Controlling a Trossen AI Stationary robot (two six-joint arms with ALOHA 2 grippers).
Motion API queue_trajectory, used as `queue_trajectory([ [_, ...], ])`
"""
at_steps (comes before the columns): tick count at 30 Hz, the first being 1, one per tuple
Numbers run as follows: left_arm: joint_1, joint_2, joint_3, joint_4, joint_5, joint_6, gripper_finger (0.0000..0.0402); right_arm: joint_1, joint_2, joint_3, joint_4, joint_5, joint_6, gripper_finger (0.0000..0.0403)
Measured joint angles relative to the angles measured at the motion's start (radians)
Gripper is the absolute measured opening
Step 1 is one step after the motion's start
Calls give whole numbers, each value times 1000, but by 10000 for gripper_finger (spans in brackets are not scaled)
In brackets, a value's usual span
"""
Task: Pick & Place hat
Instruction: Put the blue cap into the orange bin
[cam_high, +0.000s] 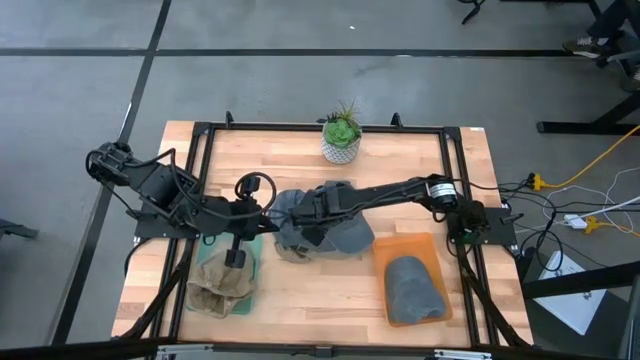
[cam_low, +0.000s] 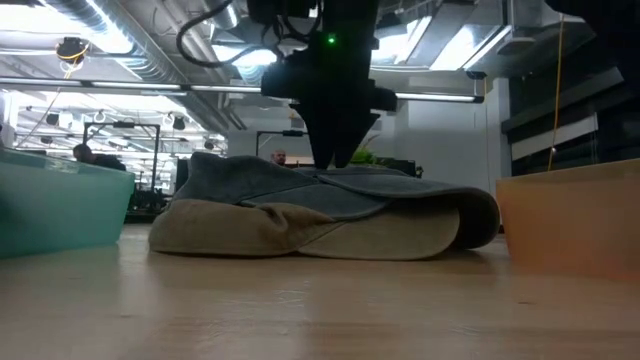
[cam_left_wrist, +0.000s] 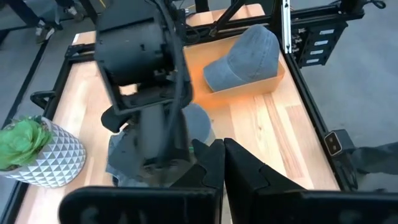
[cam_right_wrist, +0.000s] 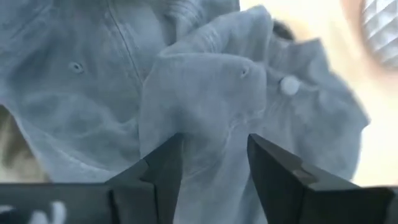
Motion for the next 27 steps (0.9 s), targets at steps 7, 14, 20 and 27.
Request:
queue_trajectory([
  [7,-7,-3,0,-26,-2,-20,3,-31,-12,-1,-20,-103,34,263],
  [14,-6,-3,0,-90,-11,-22,5,-30,-12,-1,-17,-126,-72,292],
  [20,-6,-3,0,-101,-11,-22,2,-24,-6,-1,-4,-121,-119,255],
  [27,-6,-3,0,-110,40,-22,3,-35,11,0,11,-186,-62,194],
])
